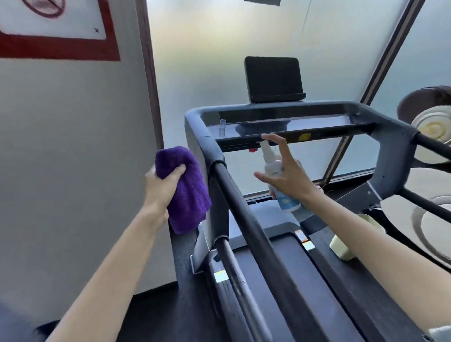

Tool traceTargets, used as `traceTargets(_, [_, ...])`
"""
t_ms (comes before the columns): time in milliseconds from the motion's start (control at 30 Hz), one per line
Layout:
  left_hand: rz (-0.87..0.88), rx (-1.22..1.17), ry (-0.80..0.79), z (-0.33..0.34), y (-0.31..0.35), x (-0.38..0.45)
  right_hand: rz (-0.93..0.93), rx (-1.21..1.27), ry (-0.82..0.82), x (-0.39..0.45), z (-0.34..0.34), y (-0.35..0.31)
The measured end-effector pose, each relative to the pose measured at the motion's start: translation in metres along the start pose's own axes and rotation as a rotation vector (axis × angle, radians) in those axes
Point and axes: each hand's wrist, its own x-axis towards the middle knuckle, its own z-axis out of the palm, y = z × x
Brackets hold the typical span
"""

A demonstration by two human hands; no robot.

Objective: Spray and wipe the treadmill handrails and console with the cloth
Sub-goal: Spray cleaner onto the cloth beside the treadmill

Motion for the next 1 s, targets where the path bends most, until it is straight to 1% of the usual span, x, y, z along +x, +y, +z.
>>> traceTargets(133, [-0.029, 0.002, 0.109, 0.002, -0.009, -0.034, 0.009, -0.022, -0.076, -0.011, -0.010, 0.009])
traceTargets(267, [-0.028, 0.016, 0.157, -0.003, -0.015, -0.058, 0.034, -0.051, -0.136, -0.023, -0.010, 0.014])
traceTargets(400, [-0.043, 0.035, 0.135, -0.002, -0.017, -0.067, 0.061, -0.010, -0.170, -0.032, -0.004, 0.016])
traceTargets(567, [-0.071, 0.027, 0.096, 0.002, -0.014, -0.068, 0.088, 0.019, -0.119, -0.029, -0.004, 0.014])
traceTargets(667, [-0.063, 0.029, 0.088, 0.006, -0.012, -0.067, 0.091, 0.014, -0.111, -0.028, -0.009, 0.013])
traceTargets(833, [-0.062, 0.020, 0.083, 0.012, -0.011, -0.065, 0.081, 0.010, -0.148, -0.028, -0.012, 0.013])
traceTargets(1000, [-0.041, 0.050, 0.088, 0.014, -0.009, -0.061, 0.084, -0.056, -0.157, -0.021, -0.002, 0.015])
